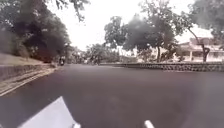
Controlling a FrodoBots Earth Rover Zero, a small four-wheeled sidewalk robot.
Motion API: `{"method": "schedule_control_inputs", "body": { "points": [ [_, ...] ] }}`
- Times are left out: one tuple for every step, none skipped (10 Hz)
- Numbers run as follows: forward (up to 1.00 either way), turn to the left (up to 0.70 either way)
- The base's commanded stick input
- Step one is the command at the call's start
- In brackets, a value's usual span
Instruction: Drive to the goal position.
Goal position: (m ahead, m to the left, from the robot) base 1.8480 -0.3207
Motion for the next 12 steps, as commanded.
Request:
{"method": "schedule_control_inputs", "body": {
  "points": [
    [0.5,0.0],
    [0.5,0.0],
    [0.5,0.0],
    [0.5,0.0],
    [0.5,0.0],
    [0.5,0.08],
    [0.5,0.17],
    [0.5,0.26],
    [0.5,0.35],
    [0.5,0.44],
    [0.5,0.5],
    [0.5,0.5]
  ]
}}
